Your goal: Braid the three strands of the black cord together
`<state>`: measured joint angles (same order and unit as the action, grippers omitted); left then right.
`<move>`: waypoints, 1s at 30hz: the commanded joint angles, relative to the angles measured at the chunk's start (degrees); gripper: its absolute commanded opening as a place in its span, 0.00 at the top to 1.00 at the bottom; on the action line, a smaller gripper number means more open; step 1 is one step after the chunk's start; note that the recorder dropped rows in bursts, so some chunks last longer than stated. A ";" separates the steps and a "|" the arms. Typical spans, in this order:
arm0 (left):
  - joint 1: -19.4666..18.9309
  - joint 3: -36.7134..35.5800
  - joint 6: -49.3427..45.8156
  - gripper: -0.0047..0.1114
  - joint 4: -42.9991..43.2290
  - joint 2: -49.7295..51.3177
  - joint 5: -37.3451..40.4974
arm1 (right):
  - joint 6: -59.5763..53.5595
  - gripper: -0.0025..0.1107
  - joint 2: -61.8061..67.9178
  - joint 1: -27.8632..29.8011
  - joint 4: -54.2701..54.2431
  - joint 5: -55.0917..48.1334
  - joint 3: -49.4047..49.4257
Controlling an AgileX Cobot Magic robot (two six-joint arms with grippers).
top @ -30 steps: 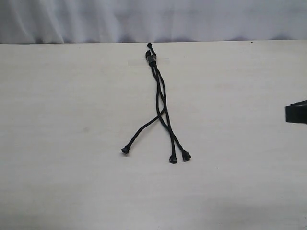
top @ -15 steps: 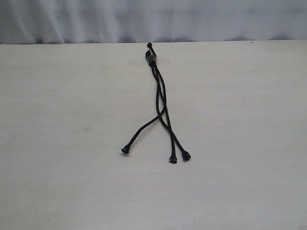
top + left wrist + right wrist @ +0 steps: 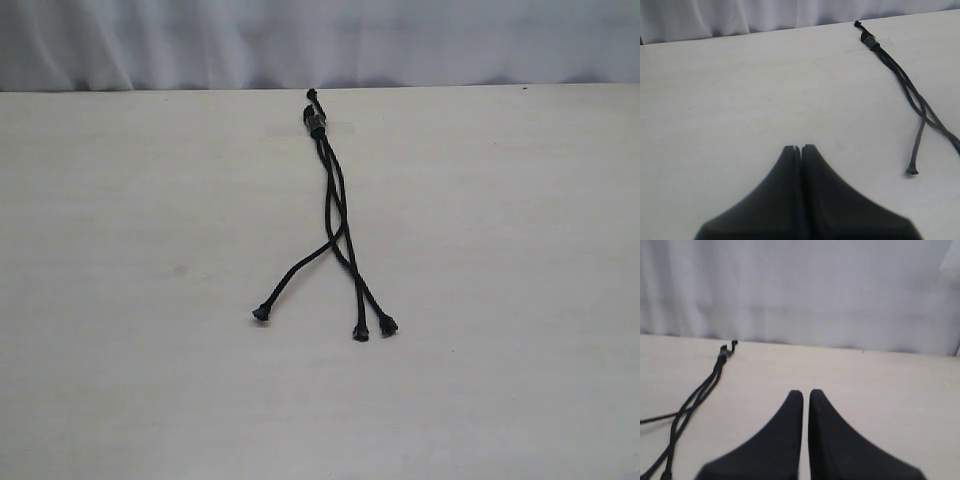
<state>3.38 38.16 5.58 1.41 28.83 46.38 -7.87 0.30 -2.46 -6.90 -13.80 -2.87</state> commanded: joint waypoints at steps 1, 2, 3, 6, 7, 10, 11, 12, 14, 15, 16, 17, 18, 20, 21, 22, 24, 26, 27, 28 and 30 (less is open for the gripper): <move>0.01 -0.20 -0.37 0.96 0.46 -0.35 -0.24 | 0.17 0.94 -0.30 0.39 0.29 -4.11 2.87; 0.01 -0.20 -0.37 0.96 0.46 -0.35 -0.24 | 0.17 0.94 -0.30 0.39 0.29 -5.53 2.87; 0.01 -0.20 -0.37 0.96 0.46 -0.35 -0.24 | 0.17 0.94 -0.30 0.39 -0.08 -6.09 2.87; 0.01 -0.20 -0.37 0.96 0.46 -0.35 -0.24 | 0.17 0.94 -0.30 0.39 -0.08 -5.80 2.87; 0.01 -0.20 -0.37 0.96 0.46 -0.35 -0.24 | 0.17 0.94 -0.30 0.39 -0.08 -5.80 2.87; 0.01 -0.20 -0.37 0.96 0.46 -0.35 -0.24 | 0.17 0.94 -0.30 0.39 -0.08 -5.80 2.87; 0.01 -0.20 -0.37 0.96 0.46 -0.35 -0.24 | 0.17 0.94 -0.30 0.39 -0.08 -5.80 2.87; 0.01 -0.20 -0.37 0.96 0.46 -0.35 -0.24 | 0.17 0.94 -0.30 0.39 -0.08 -5.80 2.87; 0.01 -0.20 -1.10 0.96 1.26 -0.35 -0.35 | 0.17 0.94 -0.30 0.39 -0.08 -5.80 2.87; -0.37 -0.23 -1.10 0.96 1.69 -0.81 -0.49 | 0.17 0.94 -0.30 0.39 -0.08 -5.80 2.87; -1.28 -0.84 -1.10 0.96 1.98 -1.59 -1.43 | 0.17 0.94 -0.30 0.39 -0.08 -5.80 2.87; -2.53 -1.82 -1.00 0.96 1.98 -2.68 -3.16 | 0.17 0.94 -0.30 0.39 -0.08 -5.80 2.87; -3.52 -3.03 -1.00 0.96 2.12 -3.76 -4.91 | 0.17 0.94 -0.30 0.39 -0.08 -5.80 2.87; -5.70 -7.55 -1.00 0.96 3.09 -7.05 -10.23 | 0.17 0.94 -0.30 0.39 -0.08 -5.80 2.87; -6.71 -10.27 -1.00 0.96 3.96 -8.69 -12.10 | 0.17 0.94 -0.30 0.39 -0.08 -5.80 2.87; -7.71 -13.14 -1.00 0.96 4.41 -10.87 -13.79 | 0.17 0.94 -0.30 0.39 -0.08 -5.80 2.87; -9.31 -17.98 -1.00 0.96 5.29 -15.09 -14.41 | 0.17 0.94 -0.30 0.39 -0.08 -5.80 2.87; -10.60 -23.03 -1.00 0.96 5.42 -20.51 -17.22 | 0.17 0.94 -0.30 0.39 -0.08 -5.80 2.87; -10.98 -24.85 -1.00 0.96 5.42 -22.50 -18.44 | 0.17 0.94 -0.30 0.39 -0.08 -5.80 2.87; -11.30 -26.88 -1.00 0.96 5.42 -24.80 -19.81 | 0.17 0.94 -0.30 0.39 -0.08 -5.80 2.87; -11.63 -29.96 -1.00 0.96 5.42 -28.46 -21.61 | 0.17 0.94 -0.30 0.39 -0.08 -5.80 2.87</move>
<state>-7.68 11.82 4.64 6.45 4.87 28.96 -7.87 0.30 -2.34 -7.00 -19.45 -0.13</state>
